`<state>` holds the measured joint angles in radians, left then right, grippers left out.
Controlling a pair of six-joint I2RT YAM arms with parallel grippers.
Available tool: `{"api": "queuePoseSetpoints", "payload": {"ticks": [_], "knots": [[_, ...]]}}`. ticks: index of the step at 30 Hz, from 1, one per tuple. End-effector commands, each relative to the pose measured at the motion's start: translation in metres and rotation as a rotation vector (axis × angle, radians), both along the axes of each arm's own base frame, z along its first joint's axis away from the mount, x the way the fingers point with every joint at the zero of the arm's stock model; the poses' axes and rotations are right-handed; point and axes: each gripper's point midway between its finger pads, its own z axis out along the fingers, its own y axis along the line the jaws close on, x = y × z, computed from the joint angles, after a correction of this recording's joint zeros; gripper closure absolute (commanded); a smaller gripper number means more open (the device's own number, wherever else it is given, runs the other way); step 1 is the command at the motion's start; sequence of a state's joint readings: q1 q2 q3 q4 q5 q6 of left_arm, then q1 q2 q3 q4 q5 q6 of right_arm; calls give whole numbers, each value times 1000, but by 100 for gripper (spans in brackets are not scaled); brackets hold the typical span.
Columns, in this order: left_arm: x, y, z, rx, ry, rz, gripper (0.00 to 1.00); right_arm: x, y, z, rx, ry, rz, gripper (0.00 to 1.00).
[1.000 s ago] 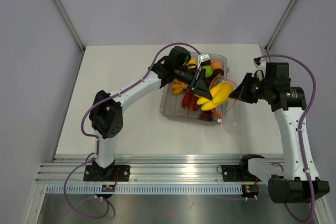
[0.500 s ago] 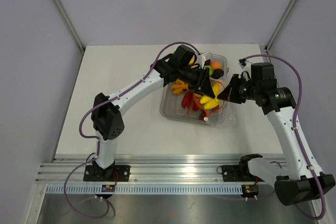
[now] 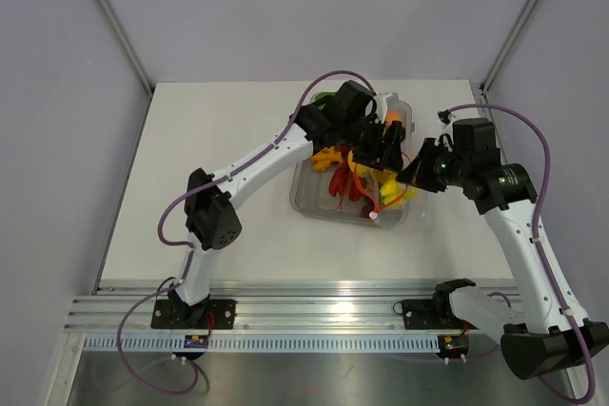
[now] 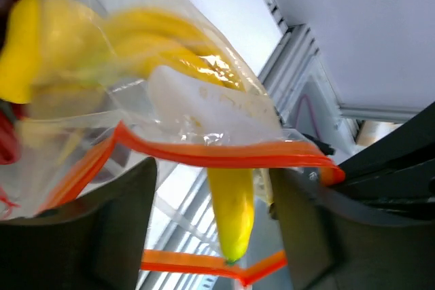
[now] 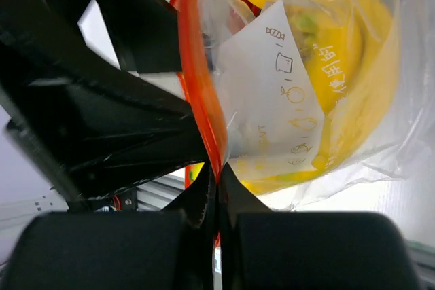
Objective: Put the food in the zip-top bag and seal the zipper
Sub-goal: Place the fake fruit in the zipper food storage bag, then adjust the zipper on the food storage bag.
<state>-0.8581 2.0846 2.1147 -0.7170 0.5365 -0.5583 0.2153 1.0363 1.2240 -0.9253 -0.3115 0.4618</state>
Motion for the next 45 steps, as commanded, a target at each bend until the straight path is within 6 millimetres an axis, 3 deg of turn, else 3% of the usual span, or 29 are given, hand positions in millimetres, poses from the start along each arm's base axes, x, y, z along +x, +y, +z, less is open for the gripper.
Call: {"api": "queuePoseSetpoints", "payload": {"ticks": [1,3,7,9,11,13,17,22,30,31,33,34,35,37,40,41,45], "knots": [[-20,17,34,5,-132,-92,15,10,-17,9,-43,-58,-123,100],[-26,31,31,38,-142,-102,13,12,-21,11,-45,-67,-157,100],[-44,58,53,40,-217,-136,17,16,-28,12,-56,-74,-210,100],[-51,67,52,48,-223,-146,28,18,-27,13,-50,-74,-218,100],[-55,79,66,35,-264,-135,40,19,-26,14,-44,-74,-216,100],[-49,91,54,77,-255,-80,40,18,-25,17,-34,-83,-211,100],[-13,108,28,113,-163,77,22,17,-23,18,-30,-82,-201,100],[1,88,18,77,-96,119,19,13,-23,17,-31,-75,-194,100],[16,50,9,6,-46,149,23,7,-23,16,-33,-69,-178,100],[19,46,-1,22,-31,155,27,7,-23,14,-34,-65,-176,100],[19,38,-4,17,-21,146,32,7,-22,13,-30,-63,-175,100],[17,34,-12,40,-15,146,42,6,-22,12,-30,-60,-174,100],[25,33,-11,62,-56,186,46,5,-21,10,-30,-55,-172,100],[21,28,-13,88,-90,172,54,6,-22,7,-30,-47,-179,100],[20,21,-7,78,-114,163,83,7,-24,4,-38,-40,-190,100],[20,21,-1,64,-121,161,100,7,-26,4,-47,-39,-197,100],[16,14,23,-5,-160,110,100,17,-53,-13,-186,-26,-293,100]]}}
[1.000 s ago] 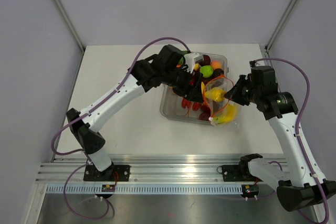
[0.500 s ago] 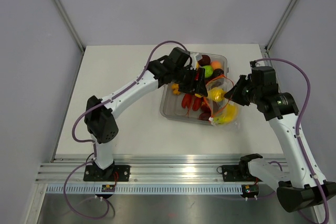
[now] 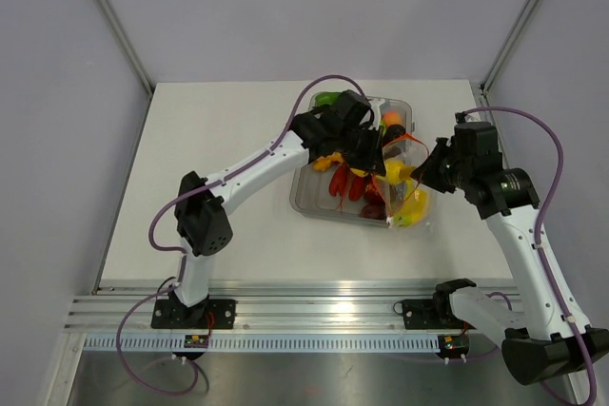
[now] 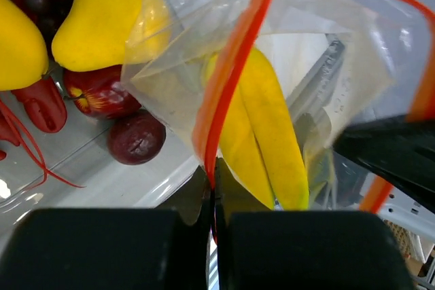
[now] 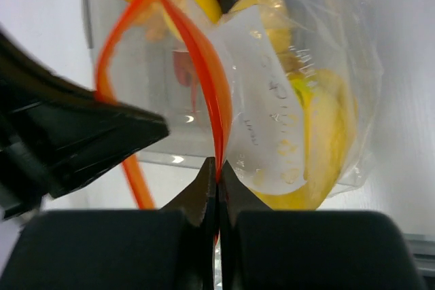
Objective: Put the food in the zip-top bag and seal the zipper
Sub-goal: Adjust the zipper on the food storage bag.
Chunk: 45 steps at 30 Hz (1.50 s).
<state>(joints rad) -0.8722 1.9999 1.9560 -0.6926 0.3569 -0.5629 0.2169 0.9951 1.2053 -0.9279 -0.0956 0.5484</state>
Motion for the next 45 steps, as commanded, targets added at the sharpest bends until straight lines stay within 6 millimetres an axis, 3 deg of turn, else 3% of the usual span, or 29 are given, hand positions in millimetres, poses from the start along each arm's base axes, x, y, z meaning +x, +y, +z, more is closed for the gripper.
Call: {"api": "queuePoseSetpoints", "payload": {"ticks": [1,3,4,6,8,9,12,16,17,21,27,30,31,34,40,45], "knots": [[9,-12,68,-150,-134,-40,100,9,-31,-9,-158,12,-107,100],[3,-21,78,-190,-123,-98,100,16,-56,-6,-277,29,-202,100],[1,-26,99,-237,-148,-118,100,15,-64,11,-307,9,-224,100],[-4,-31,116,-283,-165,-151,100,16,-75,35,-342,-55,-266,100],[-7,-36,139,-352,-200,-167,100,12,-83,66,-350,-131,-294,100],[-7,-38,153,-397,-229,-173,100,9,-85,72,-360,-138,-296,100],[-7,-43,162,-434,-237,-192,100,3,-89,82,-360,-156,-307,100],[2,-58,131,-423,-172,-220,100,-5,-95,48,-402,-75,-325,100],[4,-64,109,-407,-118,-241,100,-7,-97,42,-409,-57,-329,100],[6,-73,65,-365,-43,-274,100,-17,-100,18,-423,-3,-339,100],[9,-77,39,-346,8,-285,100,-20,-98,-18,-461,101,-299,100],[10,-77,32,-339,16,-284,100,-21,-97,-29,-455,127,-296,88],[9,-77,30,-333,20,-282,100,-21,-96,-29,-451,124,-295,69],[9,-76,29,-331,19,-280,100,-22,-96,-26,-436,106,-305,53],[9,-76,26,-327,26,-282,100,-24,-96,-12,-406,66,-333,56],[9,-75,19,-316,30,-281,100,-25,-90,-1,-354,29,-330,71]]}}
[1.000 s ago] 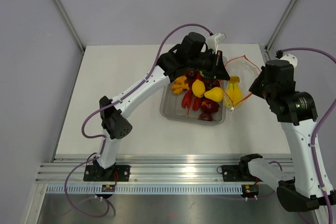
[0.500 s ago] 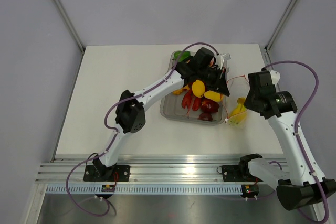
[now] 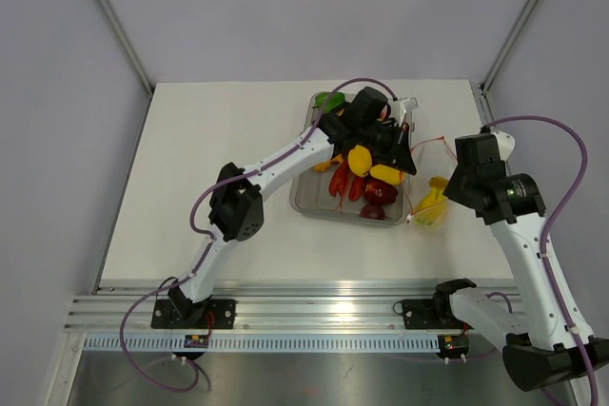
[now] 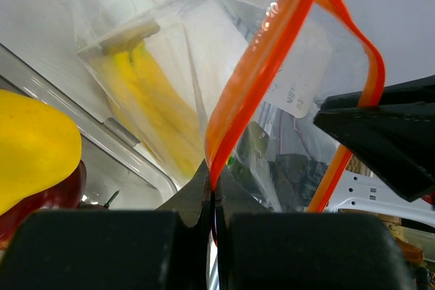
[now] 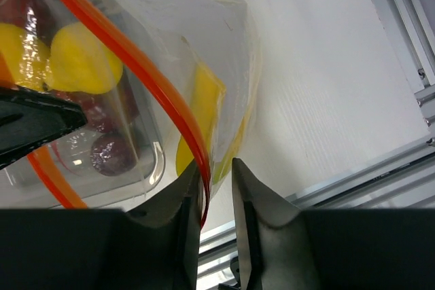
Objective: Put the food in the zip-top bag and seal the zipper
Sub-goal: Adjust the zipper on the food storage bag.
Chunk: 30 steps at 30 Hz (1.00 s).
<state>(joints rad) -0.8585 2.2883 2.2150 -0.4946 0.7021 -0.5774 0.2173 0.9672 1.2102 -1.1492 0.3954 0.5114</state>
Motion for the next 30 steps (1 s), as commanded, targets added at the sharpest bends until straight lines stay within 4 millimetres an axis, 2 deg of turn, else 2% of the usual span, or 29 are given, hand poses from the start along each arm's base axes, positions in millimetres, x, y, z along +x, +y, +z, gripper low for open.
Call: {"api": "queuePoseSetpoints", "payload": {"ticks": [1,5,7,11,12,13,15,18,19,21,22,23,24,26,28,30], "knots": [[0,0,19,-54,-30,-17,100,5,6,24,53,-95,-5,71],[1,0,13,-49,-27,-15,100,5,6,28,61,-115,-9,74],[4,-1,8,-40,-26,-7,100,5,6,28,63,-121,-16,98],[6,1,-1,-26,-22,-14,100,5,5,27,66,-133,-29,100],[8,2,-2,-16,-50,-13,97,5,4,27,63,-133,-34,100],[10,4,-4,2,-65,-8,84,6,2,26,57,-132,-42,100],[16,12,-1,47,-98,17,45,5,1,27,54,-132,-55,100],[29,33,5,96,-184,43,25,6,-3,28,49,-143,-79,100],[34,44,18,96,-211,65,23,6,-3,30,48,-152,-85,100],[41,60,12,131,-235,90,22,7,-5,33,45,-160,-93,100],[51,74,28,114,-261,125,22,7,-5,33,42,-160,-94,100],[56,81,29,114,-262,145,23,7,-5,34,41,-162,-93,100],[58,90,18,135,-234,164,24,8,-5,34,40,-163,-94,100],[73,108,24,120,-233,224,25,9,-5,34,39,-163,-92,100],[87,125,7,156,-181,298,26,10,-5,36,39,-167,-89,100],[92,130,0,169,-167,314,26,11,-5,37,39,-170,-93,100]]}}
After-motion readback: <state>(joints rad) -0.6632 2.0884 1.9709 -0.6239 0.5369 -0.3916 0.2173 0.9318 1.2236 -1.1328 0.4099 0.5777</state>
